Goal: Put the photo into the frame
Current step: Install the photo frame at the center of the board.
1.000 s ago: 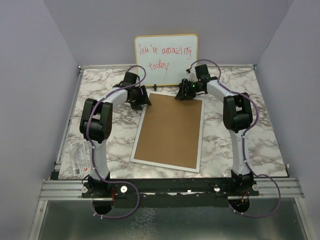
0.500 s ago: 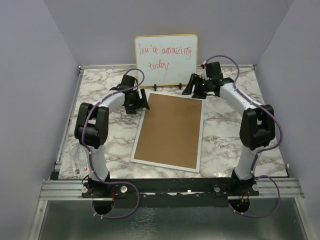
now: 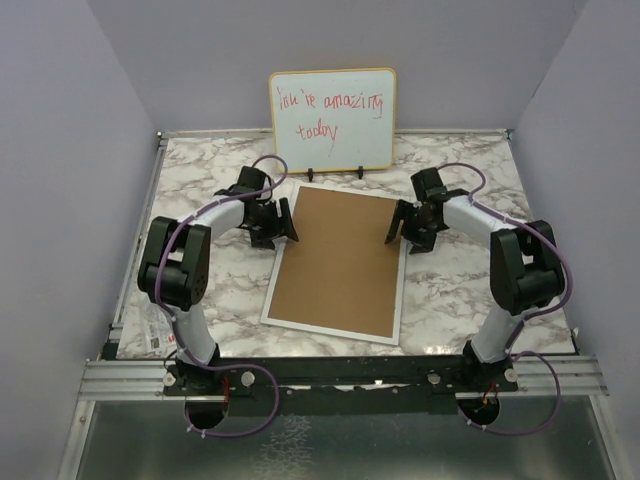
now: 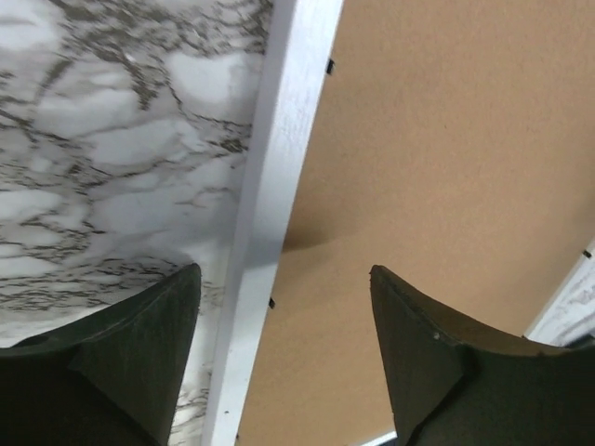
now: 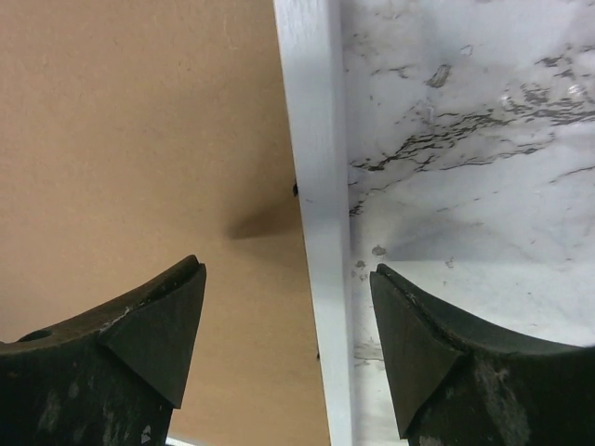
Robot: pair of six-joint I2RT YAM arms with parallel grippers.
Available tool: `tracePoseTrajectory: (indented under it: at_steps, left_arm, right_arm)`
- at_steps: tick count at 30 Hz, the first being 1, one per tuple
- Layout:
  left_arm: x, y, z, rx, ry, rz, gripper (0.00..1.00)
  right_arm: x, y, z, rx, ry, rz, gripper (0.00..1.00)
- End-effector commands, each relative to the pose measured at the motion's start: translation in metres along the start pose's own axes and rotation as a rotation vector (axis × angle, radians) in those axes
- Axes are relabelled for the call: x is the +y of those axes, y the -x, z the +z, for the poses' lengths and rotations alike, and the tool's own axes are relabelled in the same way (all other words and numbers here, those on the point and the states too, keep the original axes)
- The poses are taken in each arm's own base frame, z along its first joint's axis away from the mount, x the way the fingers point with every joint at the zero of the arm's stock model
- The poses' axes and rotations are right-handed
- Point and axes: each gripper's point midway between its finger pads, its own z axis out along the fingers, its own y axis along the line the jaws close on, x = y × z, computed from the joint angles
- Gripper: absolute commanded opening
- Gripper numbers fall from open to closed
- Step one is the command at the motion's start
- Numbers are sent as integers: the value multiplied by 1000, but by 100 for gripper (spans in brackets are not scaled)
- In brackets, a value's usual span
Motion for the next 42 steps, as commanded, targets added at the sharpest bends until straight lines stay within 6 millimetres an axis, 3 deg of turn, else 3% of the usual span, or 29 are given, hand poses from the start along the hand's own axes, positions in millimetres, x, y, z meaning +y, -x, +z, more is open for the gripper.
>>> tracePoseTrajectory:
  at_steps: [1, 5, 12, 18, 20, 23, 27, 30, 34, 38, 42]
  left_arm:
    - [-1, -50, 11, 179, -35, -6, 69]
    - [-8, -60, 7, 202, -70, 1, 57]
    - [-20, -94, 4, 281, -140, 76, 46]
    - [-22, -108, 1, 286, -144, 126, 44]
    - [-20, -106, -2, 260, -126, 136, 48]
    - [-22, -96, -7, 216, -115, 156, 67]
    - [-30, -76, -16, 154, -126, 171, 82]
    - [-27, -57, -19, 97, -89, 142, 83]
    - [-17, -42, -14, 56, -27, 86, 76]
    - [-24, -54, -2, 110, -99, 43, 69]
    - [-16, -51, 7, 90, -74, 43, 69]
  right_arm:
    - [19, -7, -2, 39, 107, 7, 76]
    - [38, -7, 0, 68, 215, -49, 73]
    - [54, 22, -2, 2, 269, -143, 72]
    - [32, 44, -5, -78, 98, -112, 72]
    - [14, 46, -10, -102, -1, -73, 72]
    - [-3, 52, -27, -166, -105, -38, 72]
    - [4, 58, -57, -237, -60, -56, 70]
    - [44, 40, -68, -179, 162, -106, 55]
    - [98, -7, -70, -44, 371, -146, 40]
    - [147, -63, -65, 67, 471, -237, 39]
    - [169, -107, -52, 145, 497, -268, 41]
